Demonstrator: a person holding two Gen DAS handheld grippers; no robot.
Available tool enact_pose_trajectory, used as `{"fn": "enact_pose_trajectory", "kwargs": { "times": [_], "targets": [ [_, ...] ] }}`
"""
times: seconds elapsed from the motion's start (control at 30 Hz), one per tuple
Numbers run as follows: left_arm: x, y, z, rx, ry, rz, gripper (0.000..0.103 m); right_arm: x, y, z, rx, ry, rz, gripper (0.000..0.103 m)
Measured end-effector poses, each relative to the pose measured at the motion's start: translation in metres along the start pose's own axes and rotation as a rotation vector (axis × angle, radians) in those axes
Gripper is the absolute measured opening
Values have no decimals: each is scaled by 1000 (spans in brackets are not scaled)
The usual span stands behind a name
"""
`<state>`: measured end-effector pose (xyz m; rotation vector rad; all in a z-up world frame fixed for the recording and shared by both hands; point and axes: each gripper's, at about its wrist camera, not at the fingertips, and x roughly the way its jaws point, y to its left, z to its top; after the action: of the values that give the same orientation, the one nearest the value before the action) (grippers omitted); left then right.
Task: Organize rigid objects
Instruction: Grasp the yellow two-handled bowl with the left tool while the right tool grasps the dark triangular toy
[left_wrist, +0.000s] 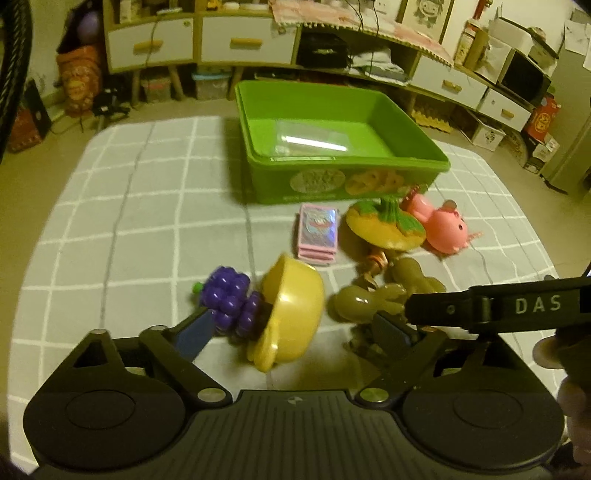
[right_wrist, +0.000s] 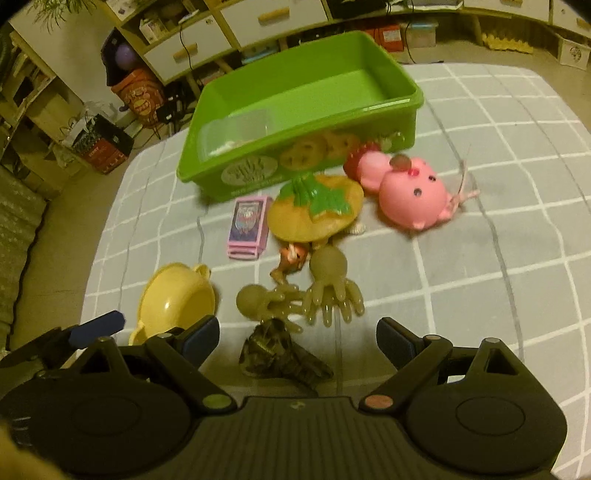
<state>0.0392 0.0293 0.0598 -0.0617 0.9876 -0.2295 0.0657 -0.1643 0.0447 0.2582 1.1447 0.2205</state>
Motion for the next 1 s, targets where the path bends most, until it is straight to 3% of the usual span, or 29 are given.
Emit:
{"fn": "enact_pose_trajectory", "kwargs": {
  "times": [0.13,0.5,0.77,1.0],
  "targets": [
    [4,-1,-2,-1,24,-17,80,4,3,-2,-17,8,-8,68],
    [4,-2,-3,12,49,-46,38,10,3,-5,-19,34,-7,68],
    [2,-4,-5,33,50,-60,28,17,2,-7,-17,46,-11,68],
    [-9,-6,1,31,-13,-57,22,18,4,-10,-47,57,-7,68]
  ]
}}
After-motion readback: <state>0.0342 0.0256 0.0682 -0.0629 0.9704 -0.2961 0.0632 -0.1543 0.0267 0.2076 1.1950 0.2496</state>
